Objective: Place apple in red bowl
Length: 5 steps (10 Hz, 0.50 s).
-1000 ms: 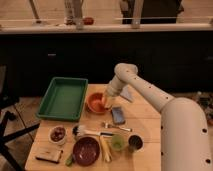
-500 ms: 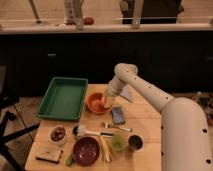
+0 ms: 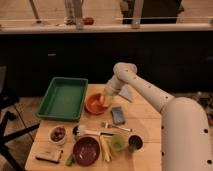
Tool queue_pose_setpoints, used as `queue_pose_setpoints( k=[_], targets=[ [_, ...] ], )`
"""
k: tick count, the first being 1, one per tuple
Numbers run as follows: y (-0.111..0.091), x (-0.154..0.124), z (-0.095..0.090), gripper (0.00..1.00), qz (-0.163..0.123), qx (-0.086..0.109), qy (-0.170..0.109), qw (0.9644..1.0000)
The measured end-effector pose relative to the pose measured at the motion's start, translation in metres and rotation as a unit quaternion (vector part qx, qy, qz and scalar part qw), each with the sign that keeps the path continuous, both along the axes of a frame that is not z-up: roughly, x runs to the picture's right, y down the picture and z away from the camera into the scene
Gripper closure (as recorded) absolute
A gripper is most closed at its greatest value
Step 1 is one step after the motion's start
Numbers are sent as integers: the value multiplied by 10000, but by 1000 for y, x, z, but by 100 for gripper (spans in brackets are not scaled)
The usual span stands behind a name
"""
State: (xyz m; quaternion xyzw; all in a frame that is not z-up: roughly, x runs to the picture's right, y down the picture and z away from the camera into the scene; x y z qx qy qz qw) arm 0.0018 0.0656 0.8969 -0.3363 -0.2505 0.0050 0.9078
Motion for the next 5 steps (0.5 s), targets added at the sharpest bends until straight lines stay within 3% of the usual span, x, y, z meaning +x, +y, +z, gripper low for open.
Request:
queue_pose_setpoints(
  k=[5],
  targets=[
    [-5,-3,0,100,204,66,-160,9996]
  ],
)
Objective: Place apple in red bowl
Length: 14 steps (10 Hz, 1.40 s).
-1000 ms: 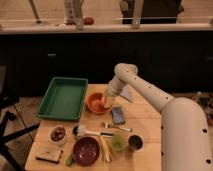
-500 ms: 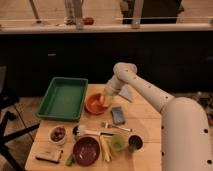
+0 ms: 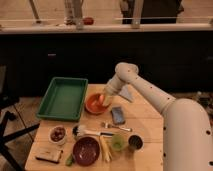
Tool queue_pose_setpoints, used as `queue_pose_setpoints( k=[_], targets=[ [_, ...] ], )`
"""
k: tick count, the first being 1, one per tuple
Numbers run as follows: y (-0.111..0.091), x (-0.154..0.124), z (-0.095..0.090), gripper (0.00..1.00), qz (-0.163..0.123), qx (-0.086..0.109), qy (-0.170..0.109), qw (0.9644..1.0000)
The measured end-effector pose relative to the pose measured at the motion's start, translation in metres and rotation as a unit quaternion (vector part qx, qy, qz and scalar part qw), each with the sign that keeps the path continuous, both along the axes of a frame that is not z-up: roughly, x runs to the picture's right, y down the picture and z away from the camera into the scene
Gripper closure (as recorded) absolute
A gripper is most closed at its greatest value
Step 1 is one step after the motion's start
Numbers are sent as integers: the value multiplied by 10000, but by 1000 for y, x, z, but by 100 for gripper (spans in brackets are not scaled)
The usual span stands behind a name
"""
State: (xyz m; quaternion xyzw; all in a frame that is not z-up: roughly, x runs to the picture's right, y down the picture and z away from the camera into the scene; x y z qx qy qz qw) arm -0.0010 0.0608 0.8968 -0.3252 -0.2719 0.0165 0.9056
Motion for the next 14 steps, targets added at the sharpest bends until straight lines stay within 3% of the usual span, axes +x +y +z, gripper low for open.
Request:
queue_pose_setpoints(
  k=[4,10,14],
  targets=[
    [-3,-5,-2,100,121,38,-144,9998],
    [-5,-14,-3,100,434,188,-644,9968],
    [-5,-16,2,100,448,165,-704,9964]
  ],
)
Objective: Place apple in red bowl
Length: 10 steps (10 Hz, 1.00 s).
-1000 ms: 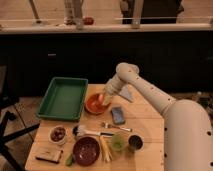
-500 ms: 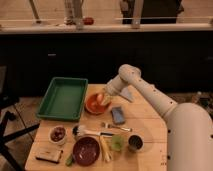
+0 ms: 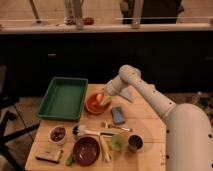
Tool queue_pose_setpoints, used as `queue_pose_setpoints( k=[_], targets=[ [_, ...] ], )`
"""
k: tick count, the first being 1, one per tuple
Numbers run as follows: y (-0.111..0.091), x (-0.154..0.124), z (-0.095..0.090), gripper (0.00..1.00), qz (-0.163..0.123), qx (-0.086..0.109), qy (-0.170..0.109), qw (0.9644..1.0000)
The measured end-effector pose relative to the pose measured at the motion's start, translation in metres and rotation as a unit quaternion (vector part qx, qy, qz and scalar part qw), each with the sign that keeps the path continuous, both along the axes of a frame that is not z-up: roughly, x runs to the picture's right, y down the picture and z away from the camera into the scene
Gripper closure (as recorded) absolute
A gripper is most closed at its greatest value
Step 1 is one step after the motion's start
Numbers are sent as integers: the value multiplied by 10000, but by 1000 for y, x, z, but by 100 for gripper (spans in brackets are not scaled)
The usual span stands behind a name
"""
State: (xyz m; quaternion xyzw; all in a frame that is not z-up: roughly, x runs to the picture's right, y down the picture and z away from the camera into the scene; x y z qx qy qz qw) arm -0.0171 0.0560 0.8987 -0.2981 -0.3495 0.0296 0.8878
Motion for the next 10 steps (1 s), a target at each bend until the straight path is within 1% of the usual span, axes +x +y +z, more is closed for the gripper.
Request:
queue_pose_setpoints(
  k=[1,2,3,4,5,6,8,9,10],
  targets=[
    [0,0,2,96,-7,-15,10,10000],
    [0,-1,3,89,-13,-28,16,10000],
    [0,-1,4,77,-12,-54,30,10000],
    [0,0,5,69,0,-68,43,10000],
    [1,1,6,57,9,-78,55,10000],
    [1,2,6,48,12,-78,55,10000],
    [0,1,4,28,38,-78,5,10000],
    [1,1,4,22,61,-80,-42,9999],
    [0,2,3,20,93,-76,-88,9999]
  ],
)
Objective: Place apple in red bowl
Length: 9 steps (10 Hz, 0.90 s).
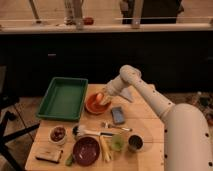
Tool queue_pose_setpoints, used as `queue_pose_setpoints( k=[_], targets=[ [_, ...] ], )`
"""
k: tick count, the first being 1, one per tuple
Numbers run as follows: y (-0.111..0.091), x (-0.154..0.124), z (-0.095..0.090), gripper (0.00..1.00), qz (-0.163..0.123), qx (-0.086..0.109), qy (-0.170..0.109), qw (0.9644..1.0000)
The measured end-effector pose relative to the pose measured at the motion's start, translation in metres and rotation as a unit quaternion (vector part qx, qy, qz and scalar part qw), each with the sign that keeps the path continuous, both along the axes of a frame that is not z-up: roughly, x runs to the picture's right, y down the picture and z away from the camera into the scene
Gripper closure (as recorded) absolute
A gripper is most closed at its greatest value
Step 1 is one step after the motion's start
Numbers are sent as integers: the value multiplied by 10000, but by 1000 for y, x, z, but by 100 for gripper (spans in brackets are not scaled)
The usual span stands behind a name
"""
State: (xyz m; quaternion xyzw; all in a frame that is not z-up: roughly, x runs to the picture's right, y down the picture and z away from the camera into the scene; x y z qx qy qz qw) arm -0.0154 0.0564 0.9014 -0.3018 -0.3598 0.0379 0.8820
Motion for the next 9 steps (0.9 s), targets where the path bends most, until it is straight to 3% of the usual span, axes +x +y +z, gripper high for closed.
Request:
queue_pose_setpoints(
  k=[9],
  targets=[
    [-7,9,-9,20,204,120,-152,9996]
  ],
)
